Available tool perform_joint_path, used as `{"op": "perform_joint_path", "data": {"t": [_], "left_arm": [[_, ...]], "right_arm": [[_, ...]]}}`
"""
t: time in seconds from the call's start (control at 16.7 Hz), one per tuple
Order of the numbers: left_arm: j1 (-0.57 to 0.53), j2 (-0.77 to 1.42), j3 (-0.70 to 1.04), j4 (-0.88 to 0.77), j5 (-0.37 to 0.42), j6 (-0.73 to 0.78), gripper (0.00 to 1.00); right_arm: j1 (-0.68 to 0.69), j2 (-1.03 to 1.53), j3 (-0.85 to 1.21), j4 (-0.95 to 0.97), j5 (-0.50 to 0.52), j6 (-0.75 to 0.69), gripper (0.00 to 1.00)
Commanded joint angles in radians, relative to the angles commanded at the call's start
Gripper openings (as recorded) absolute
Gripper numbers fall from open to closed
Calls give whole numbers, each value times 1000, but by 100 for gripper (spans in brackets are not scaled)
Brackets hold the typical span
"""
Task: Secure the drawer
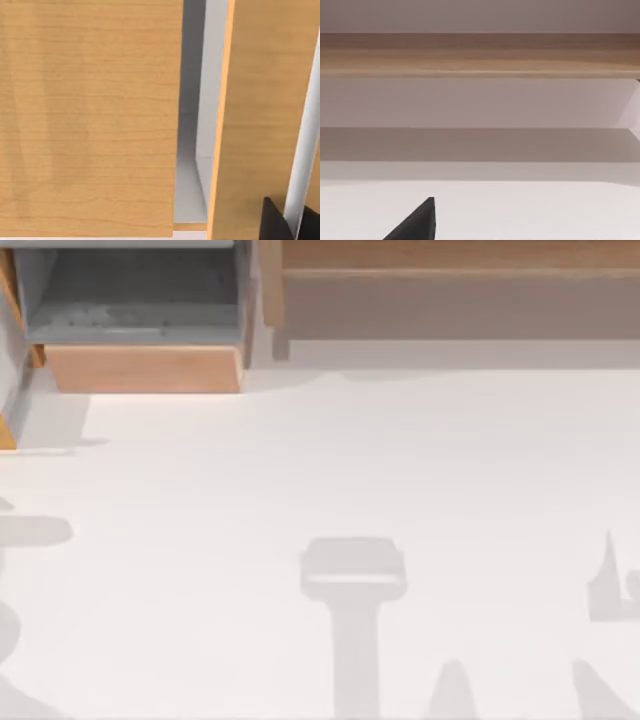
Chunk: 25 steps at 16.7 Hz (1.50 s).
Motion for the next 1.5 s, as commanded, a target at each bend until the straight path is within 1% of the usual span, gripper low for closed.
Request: {"op": "perform_joint_path", "data": {"t": [0.12,0.36,0.48,0.84,0.96,1.2,1.32,1.5], "left_arm": [[-13,28,38,-24,-15,-1,0],[-67,89,199,-100,-66,1,0],[-87,105,240,-129,-85,-3,0],[-85,120,256,-144,-90,-5,0],[-99,154,314,-178,-104,-7,0],[-139,220,486,-256,-141,-4,0],[-150,234,520,-281,-152,-8,0],[-151,235,522,-283,-153,-9,0]], "right_arm": [[0,0,0,0,0,0,100],[0,0,0,0,0,0,100],[0,0,0,0,0,0,100],[0,0,0,0,0,0,100],[0,0,0,0,0,0,100],[0,0,0,0,0,0,100],[0,0,0,0,0,0,100],[0,0,0,0,0,0,100]]}}
